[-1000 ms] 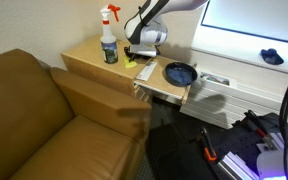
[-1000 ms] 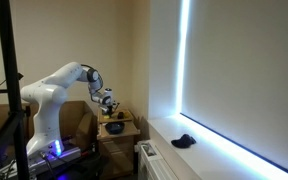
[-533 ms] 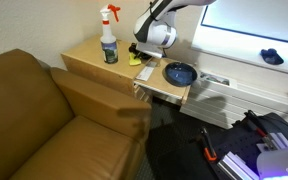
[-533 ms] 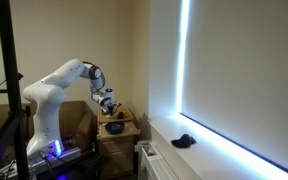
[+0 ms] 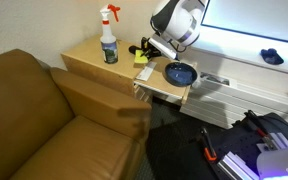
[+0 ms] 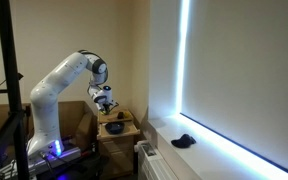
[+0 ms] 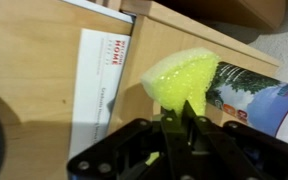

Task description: Use the yellow sponge to wipe the black bowl

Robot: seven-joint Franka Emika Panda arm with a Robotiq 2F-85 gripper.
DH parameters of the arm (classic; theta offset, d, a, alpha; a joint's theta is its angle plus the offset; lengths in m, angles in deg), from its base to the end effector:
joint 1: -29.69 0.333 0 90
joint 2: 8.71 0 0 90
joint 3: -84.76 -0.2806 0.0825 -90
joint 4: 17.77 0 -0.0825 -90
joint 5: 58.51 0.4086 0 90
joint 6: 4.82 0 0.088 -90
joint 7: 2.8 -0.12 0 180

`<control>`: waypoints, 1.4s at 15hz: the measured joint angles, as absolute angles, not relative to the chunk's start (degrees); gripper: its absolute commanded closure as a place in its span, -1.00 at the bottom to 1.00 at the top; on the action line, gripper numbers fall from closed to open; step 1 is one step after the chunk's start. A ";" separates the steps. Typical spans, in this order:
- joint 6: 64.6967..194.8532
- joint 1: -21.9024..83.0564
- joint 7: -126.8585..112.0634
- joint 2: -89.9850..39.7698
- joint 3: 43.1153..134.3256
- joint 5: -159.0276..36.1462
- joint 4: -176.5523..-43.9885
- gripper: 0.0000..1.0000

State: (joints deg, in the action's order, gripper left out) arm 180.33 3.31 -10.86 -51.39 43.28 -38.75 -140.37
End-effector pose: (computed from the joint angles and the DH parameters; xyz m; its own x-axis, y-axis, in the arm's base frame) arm 0.5778 0.1404 0.1144 0.8425 -0.5116 0.1687 -0.3407 -0.7487 -0.5687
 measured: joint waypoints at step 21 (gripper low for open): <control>182.57 -25.34 -25.64 -27.87 25.59 -35.40 -170.41 0.94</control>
State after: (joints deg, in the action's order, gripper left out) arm 182.57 -25.34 -25.64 -27.87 25.59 -35.40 -170.41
